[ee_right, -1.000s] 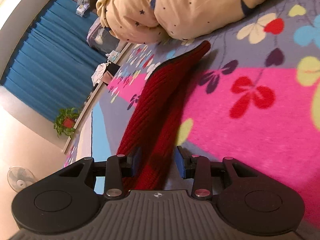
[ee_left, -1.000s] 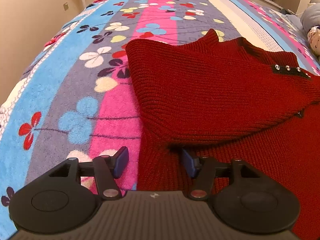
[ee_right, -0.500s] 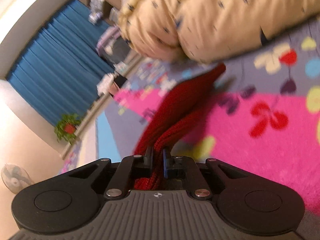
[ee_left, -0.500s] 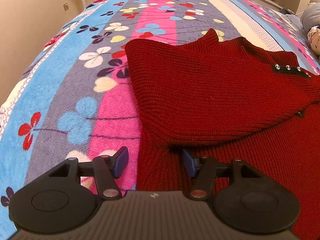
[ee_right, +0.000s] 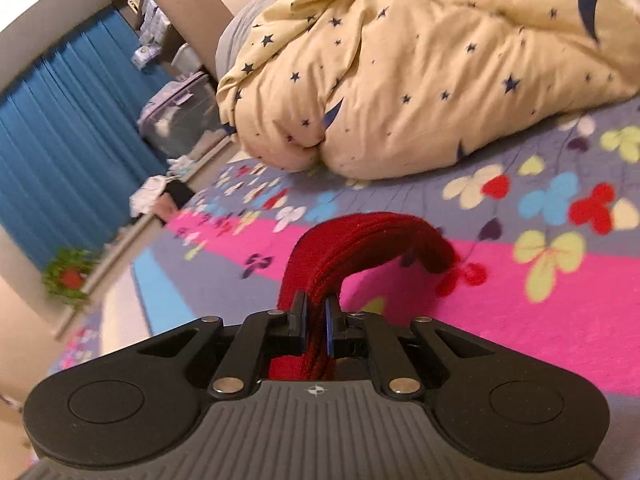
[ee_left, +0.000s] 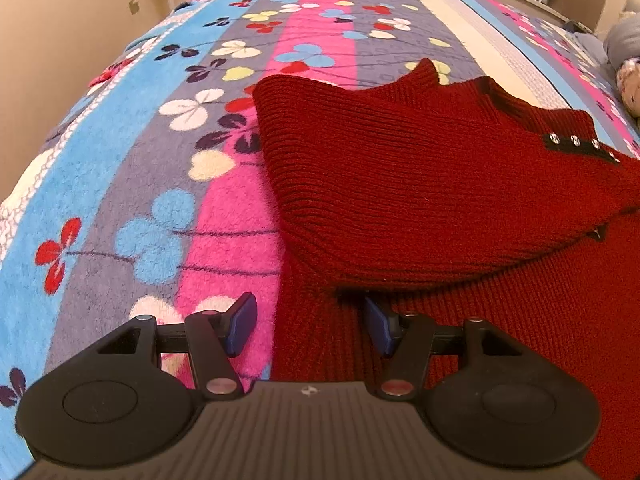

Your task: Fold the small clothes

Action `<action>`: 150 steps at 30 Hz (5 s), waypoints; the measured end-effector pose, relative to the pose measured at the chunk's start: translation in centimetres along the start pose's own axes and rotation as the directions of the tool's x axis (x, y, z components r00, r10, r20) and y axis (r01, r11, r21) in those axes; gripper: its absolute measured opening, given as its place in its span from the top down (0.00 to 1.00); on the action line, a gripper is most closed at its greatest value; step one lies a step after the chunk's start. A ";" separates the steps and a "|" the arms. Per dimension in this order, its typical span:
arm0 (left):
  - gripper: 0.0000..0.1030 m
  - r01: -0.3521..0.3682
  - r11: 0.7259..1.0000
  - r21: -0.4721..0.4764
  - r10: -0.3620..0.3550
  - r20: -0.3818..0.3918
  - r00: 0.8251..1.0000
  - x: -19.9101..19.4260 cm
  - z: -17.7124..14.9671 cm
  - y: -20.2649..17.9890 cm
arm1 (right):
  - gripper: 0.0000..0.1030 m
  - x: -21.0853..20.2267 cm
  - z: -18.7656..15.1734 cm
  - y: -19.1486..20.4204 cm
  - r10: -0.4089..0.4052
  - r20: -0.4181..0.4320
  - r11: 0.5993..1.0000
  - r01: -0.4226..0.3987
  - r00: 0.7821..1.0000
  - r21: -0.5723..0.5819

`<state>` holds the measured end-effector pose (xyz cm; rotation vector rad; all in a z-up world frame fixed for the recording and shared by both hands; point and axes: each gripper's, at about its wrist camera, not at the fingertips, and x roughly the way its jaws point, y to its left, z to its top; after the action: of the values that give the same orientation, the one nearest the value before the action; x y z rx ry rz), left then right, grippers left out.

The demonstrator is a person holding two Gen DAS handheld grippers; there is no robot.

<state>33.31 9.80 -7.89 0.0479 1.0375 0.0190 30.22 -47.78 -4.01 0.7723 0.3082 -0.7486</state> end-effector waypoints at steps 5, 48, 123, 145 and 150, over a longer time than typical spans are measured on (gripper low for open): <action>0.38 0.020 0.999 -0.033 -0.021 -0.015 1.000 0.0 0.1 0.7 | 0.92 -5.2 -4.5 10.7 0.180 0.157 0.855 -0.075 0.971 -0.513; 0.38 0.126 0.915 -0.383 -0.105 0.075 0.992 -4.2 2.8 8.3 | 0.73 -21.1 -37.0 24.4 0.286 -0.632 -0.112 -0.630 0.720 -0.768; 0.34 0.051 0.972 -0.231 -0.070 -0.075 0.995 -17.2 -21.9 6.2 | 0.43 -26.8 -6.6 -12.2 0.026 -0.576 0.715 -0.418 0.817 -0.560; 0.35 0.106 0.941 -0.320 -0.168 -0.173 0.971 -15.1 -22.7 6.6 | 0.35 -23.8 -9.4 -13.9 -0.165 -0.695 0.697 -0.416 0.700 -0.584; 0.58 0.127 0.945 -0.303 -0.185 -0.170 0.968 -15.5 -22.9 6.3 | 0.35 -24.2 -9.7 -13.7 -0.128 -0.741 0.685 -0.481 0.659 -0.547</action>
<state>5.76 16.17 -5.92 -0.3100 1.2242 0.0312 3.50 -35.31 -5.51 0.2901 1.1827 -0.0027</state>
